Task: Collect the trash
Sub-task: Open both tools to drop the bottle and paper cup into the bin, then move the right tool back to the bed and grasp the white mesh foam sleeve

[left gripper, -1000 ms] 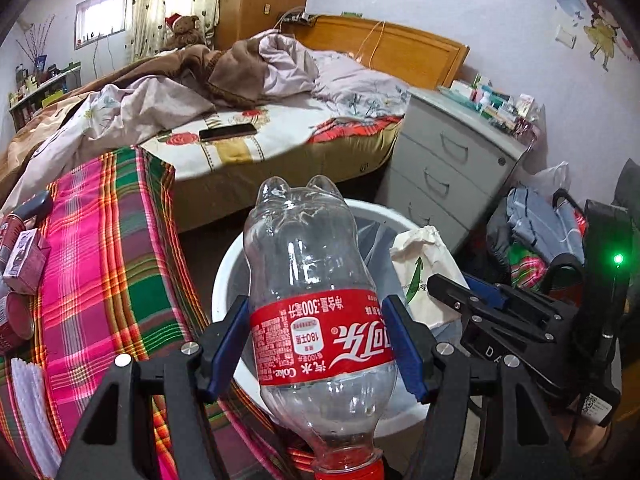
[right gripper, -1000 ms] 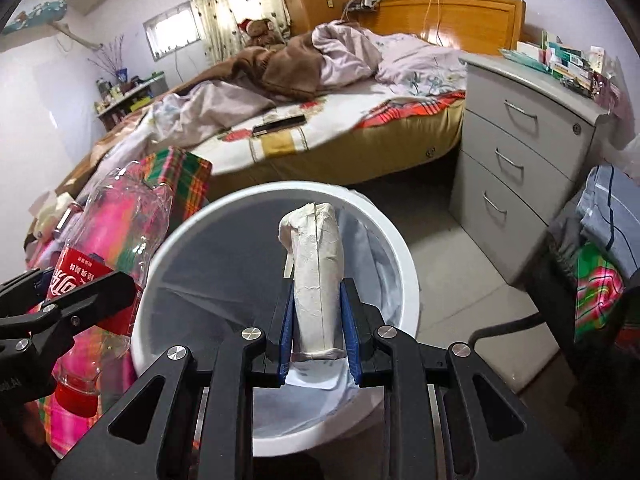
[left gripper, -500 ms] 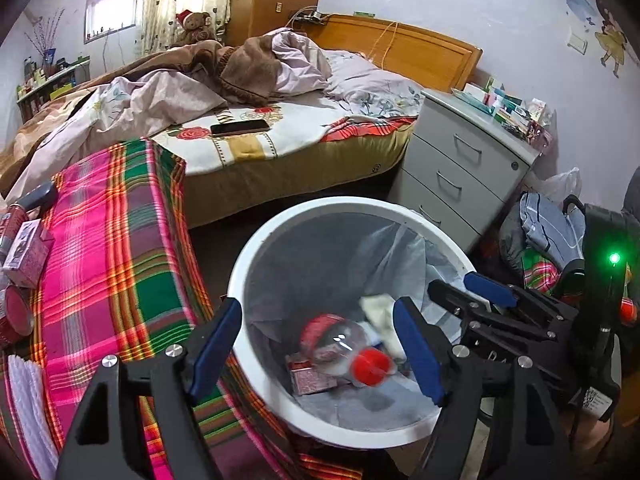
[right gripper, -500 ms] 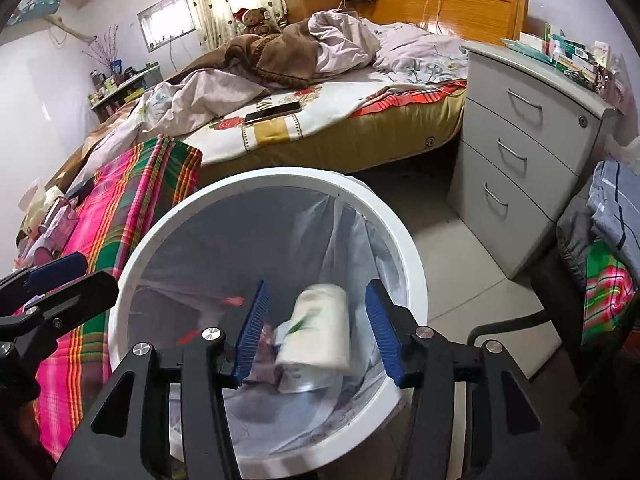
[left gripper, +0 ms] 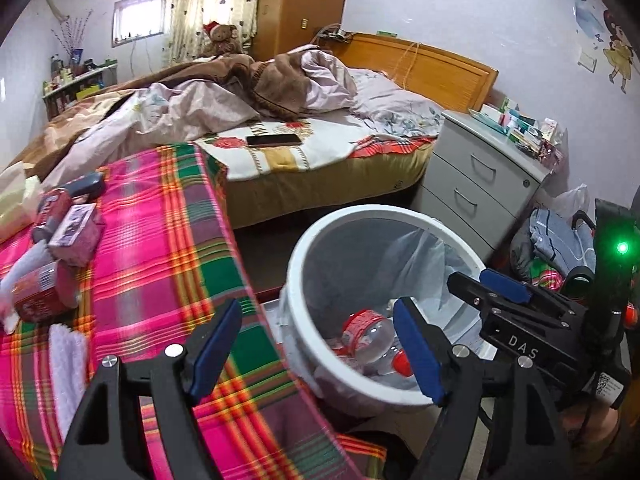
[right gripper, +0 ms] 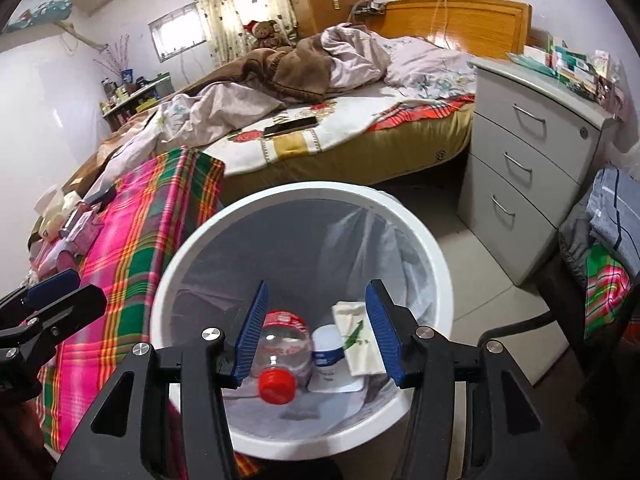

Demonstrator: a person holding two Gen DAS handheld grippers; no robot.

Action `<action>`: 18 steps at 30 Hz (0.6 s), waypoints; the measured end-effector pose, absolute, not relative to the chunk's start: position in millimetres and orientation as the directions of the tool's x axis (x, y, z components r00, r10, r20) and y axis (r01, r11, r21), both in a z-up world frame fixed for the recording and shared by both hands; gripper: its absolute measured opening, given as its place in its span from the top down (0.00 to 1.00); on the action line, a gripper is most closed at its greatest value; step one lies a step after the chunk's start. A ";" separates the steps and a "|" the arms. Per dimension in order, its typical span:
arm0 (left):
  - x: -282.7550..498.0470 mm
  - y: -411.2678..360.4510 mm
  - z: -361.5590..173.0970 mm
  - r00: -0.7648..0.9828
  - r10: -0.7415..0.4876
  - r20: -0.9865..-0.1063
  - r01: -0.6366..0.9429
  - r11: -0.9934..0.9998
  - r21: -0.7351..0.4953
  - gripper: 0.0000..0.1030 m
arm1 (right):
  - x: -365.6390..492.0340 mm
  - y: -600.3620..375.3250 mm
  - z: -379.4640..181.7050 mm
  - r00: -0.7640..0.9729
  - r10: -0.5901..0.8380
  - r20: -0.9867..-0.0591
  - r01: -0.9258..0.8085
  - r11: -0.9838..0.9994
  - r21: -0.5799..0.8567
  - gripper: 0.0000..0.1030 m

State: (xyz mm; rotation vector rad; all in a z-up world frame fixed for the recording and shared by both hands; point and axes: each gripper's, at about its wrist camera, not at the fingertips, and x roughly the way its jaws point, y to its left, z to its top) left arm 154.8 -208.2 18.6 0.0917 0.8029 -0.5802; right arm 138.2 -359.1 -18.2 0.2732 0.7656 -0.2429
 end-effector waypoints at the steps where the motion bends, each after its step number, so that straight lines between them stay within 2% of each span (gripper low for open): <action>1: 153.9 -204.2 19.3 0.553 -0.453 -0.699 0.518 0.844 -0.138 0.23 | 138.6 -355.7 -16.7 0.699 -0.114 -0.706 0.307 0.939 0.152 0.49; 18: 143.3 -109.3 26.0 0.659 -0.351 -0.665 0.377 0.920 -0.112 0.23 | 146.8 -289.2 -2.1 0.750 -0.028 -0.660 0.186 0.968 0.170 0.49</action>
